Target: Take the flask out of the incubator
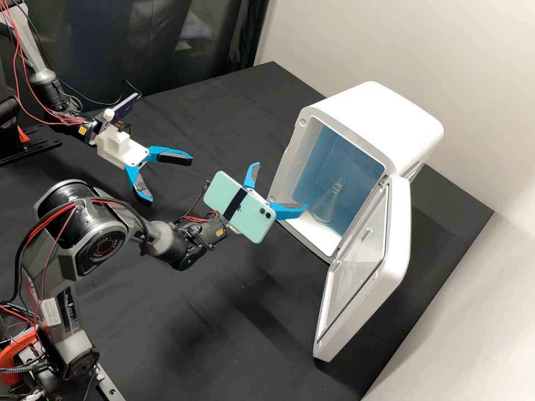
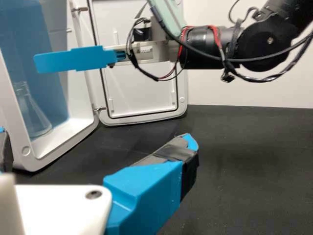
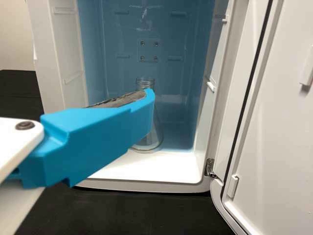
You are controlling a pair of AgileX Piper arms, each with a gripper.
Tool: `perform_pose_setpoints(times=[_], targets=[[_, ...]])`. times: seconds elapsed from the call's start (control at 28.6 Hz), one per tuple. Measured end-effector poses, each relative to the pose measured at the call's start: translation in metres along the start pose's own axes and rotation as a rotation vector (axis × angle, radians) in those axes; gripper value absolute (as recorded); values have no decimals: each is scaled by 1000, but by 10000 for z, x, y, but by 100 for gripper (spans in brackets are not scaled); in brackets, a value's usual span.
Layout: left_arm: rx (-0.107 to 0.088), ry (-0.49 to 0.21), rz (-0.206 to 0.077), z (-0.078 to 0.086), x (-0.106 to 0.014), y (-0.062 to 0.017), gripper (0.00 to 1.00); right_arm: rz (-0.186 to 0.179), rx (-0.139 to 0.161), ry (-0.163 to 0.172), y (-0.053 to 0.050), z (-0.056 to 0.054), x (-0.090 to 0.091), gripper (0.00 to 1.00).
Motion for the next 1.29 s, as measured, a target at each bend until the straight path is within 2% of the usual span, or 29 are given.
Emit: perform_pose_setpoints(times=[0.1, 0.52, 0.66, 0.94, 1.01, 1.19, 1.29], targets=[[7, 0, -1, -29, -38, -8, 100, 0, 0, 0, 0, 0, 0, 100], [6, 10, 6, -54, -70, -5, 100, 1, 2, 1, -3, 3, 2, 100], [6, 10, 6, -54, -70, -5, 100, 1, 4, 1, -41, 44, 34, 100], [6, 10, 6, -54, -70, -5, 100, -21, 13, -67, -159, 268, 224, 100], [6, 10, 6, -54, -70, -5, 100, -21, 14, -80, -168, 314, 277, 100], [6, 10, 6, -54, -70, -5, 100, -13, 32, -139, -196, 469, 407, 100], [6, 10, 6, -54, -70, -5, 100, -23, 32, -163, -215, 538, 471, 100]])
